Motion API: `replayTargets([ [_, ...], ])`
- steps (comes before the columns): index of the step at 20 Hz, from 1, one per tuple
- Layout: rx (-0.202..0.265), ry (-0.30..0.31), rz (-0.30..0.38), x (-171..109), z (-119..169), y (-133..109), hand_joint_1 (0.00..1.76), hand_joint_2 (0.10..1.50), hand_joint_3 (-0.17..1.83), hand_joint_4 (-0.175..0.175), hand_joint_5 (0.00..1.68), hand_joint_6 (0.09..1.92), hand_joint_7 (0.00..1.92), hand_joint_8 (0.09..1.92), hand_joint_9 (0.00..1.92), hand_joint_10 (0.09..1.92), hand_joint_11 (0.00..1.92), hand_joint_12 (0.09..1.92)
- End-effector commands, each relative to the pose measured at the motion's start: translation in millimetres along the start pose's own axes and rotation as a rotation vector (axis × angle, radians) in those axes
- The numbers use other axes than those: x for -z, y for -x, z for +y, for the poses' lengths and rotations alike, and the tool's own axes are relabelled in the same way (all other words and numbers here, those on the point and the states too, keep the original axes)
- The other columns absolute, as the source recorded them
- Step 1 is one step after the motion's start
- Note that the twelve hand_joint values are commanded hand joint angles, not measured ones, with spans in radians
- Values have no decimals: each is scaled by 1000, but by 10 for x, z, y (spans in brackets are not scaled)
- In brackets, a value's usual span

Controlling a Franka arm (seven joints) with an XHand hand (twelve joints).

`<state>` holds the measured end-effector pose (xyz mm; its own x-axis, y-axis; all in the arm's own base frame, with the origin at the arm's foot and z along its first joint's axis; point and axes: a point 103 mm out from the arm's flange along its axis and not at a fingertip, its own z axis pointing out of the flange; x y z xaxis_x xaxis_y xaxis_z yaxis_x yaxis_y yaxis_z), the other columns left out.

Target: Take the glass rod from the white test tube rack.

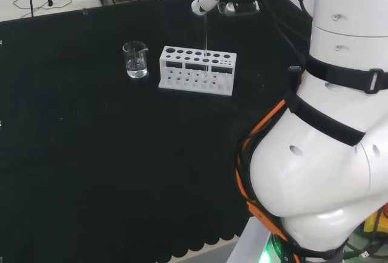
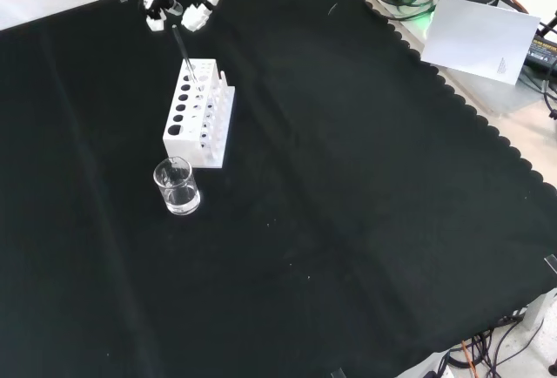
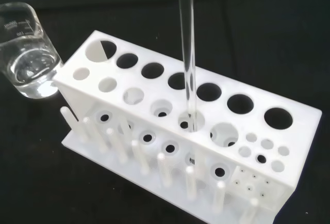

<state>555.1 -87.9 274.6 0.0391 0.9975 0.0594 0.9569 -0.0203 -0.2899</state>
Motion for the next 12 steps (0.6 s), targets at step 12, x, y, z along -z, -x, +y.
replayTargets([
  [12,11,-23,-5,-273,212,-10,641,994,411,-175,433,777,816,1086,1223,1121,748,1353],
])
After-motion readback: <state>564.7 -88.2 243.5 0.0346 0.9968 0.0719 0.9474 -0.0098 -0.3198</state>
